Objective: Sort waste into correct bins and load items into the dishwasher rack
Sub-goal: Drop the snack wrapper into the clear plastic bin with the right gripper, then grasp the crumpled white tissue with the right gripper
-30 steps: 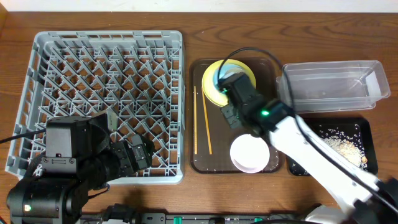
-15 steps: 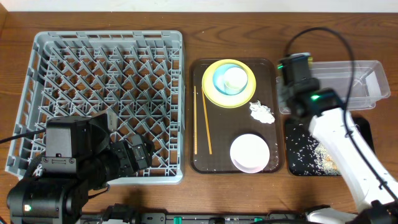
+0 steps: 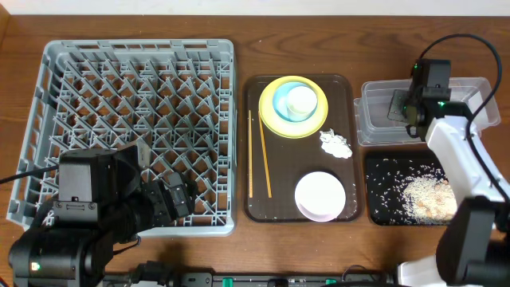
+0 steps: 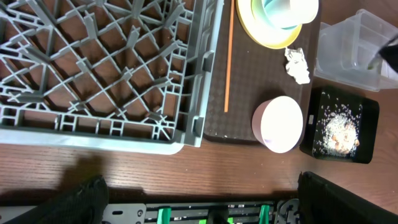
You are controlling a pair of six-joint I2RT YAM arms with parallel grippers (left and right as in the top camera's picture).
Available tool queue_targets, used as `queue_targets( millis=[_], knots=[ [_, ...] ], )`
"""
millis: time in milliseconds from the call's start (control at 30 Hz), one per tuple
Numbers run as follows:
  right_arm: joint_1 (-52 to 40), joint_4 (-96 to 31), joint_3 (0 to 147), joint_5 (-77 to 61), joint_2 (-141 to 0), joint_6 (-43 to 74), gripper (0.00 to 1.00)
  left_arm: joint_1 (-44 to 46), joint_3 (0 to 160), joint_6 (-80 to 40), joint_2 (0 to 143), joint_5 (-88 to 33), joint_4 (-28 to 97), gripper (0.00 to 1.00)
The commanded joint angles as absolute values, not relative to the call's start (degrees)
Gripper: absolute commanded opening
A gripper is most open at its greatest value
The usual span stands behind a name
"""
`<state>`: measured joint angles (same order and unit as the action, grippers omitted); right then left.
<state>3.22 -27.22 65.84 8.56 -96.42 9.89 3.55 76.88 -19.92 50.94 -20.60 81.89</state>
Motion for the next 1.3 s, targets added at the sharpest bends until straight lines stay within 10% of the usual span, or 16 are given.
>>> queue_targets(
  millis=[0,433,567,800,1267],
  knots=[
    [3.4,-26.5,66.3,4.4,-98.0,10.3,0.03,3.7,76.9,-20.3,50.9,-19.9,81.8,0.98],
    [5.2,-28.8,66.3,1.3,-97.7,39.2,0.02,3.7,76.9,-20.3,50.9,-19.9,81.8,0.98],
    [6.2,-28.1,66.3,0.6,-97.7,44.5,0.45,3.7,76.9,-20.3,50.9,-19.9,81.8,0.98],
    [6.3,-27.5,67.3,-2.0,-94.0,26.2,0.70,3.7,76.9,-20.3,50.9,-19.9,81.8,0.98],
    [-6.5,-51.0,68.9,-10.9,-72.5,16.1,0.52,3.7,76.9,-20.3,50.9,-19.9,81.8,0.98]
  ],
)
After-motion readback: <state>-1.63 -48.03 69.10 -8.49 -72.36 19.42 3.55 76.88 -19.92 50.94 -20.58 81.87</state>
